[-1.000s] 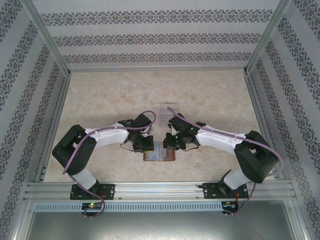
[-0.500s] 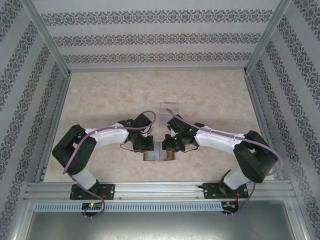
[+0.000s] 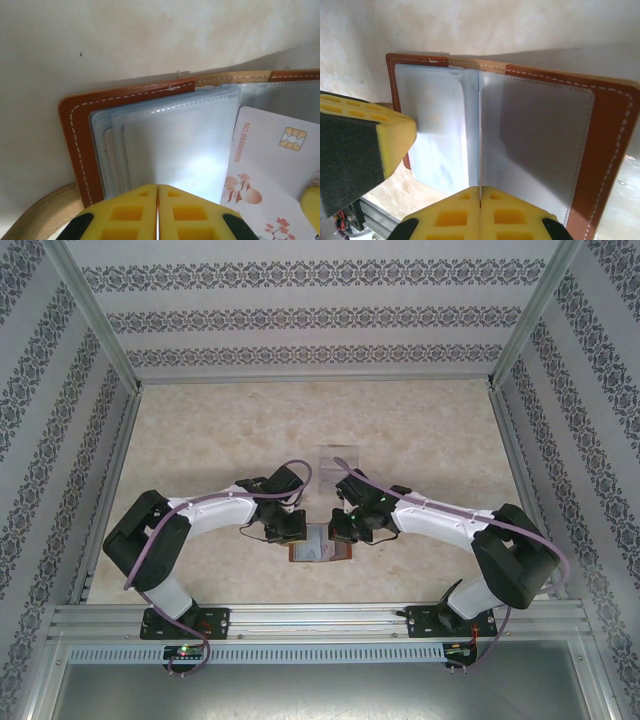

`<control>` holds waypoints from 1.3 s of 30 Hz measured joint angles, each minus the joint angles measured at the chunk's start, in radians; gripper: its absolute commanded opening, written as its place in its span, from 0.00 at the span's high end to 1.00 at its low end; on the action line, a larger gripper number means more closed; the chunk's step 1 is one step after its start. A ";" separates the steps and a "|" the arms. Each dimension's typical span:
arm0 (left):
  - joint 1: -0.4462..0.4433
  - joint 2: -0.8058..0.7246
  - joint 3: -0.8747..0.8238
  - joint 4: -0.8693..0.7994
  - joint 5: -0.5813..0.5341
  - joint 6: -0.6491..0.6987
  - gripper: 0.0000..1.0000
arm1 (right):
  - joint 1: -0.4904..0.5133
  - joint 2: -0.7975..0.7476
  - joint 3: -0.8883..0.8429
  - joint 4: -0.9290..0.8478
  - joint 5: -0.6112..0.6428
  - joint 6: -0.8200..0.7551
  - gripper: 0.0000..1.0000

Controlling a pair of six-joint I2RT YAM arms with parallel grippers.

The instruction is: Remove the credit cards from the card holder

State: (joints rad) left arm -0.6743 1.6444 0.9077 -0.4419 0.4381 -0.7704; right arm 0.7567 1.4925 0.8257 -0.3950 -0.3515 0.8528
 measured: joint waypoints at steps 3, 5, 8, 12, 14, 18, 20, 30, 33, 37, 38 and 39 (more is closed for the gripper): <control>0.000 -0.026 0.003 -0.014 -0.013 0.003 0.89 | -0.004 -0.021 0.013 -0.029 0.010 -0.023 0.98; 0.000 -0.047 0.005 -0.019 -0.024 0.006 0.89 | -0.015 -0.032 0.031 -0.050 0.013 -0.052 0.98; 0.002 -0.076 0.005 -0.021 -0.036 0.006 0.89 | -0.040 -0.040 0.072 -0.095 0.015 -0.129 0.98; 0.014 -0.114 0.003 -0.021 -0.051 0.007 0.89 | -0.072 -0.045 0.148 -0.165 0.030 -0.287 0.98; 0.028 -0.137 -0.002 -0.021 -0.055 0.007 0.89 | -0.094 -0.047 0.190 -0.203 0.037 -0.386 0.98; 0.055 -0.178 -0.029 -0.021 -0.064 0.008 0.89 | -0.145 -0.044 0.266 -0.279 0.055 -0.595 1.00; 0.069 -0.193 -0.043 -0.021 -0.069 0.010 0.89 | -0.160 -0.040 0.301 -0.312 0.065 -0.724 1.00; 0.120 -0.256 -0.109 -0.022 -0.076 0.012 0.88 | -0.202 0.087 0.490 -0.477 0.102 -1.322 1.00; 0.134 -0.280 -0.117 -0.022 -0.076 0.018 0.88 | -0.207 0.132 0.560 -0.529 0.112 -1.464 1.00; 0.148 -0.304 -0.132 -0.022 -0.074 0.022 0.88 | -0.212 0.242 0.705 -0.622 0.127 -1.612 1.00; 0.152 -0.309 -0.135 -0.022 -0.073 0.023 0.88 | -0.212 0.276 0.744 -0.642 0.131 -1.641 1.00; 0.154 -0.312 -0.139 -0.022 -0.074 0.023 0.88 | -0.214 0.306 0.777 -0.661 0.135 -1.664 1.00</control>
State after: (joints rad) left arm -0.5198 1.3323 0.7689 -0.4637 0.3645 -0.7479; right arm 0.5423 1.7981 1.6024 -1.0565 -0.2169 -0.8108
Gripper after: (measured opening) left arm 0.116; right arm 0.042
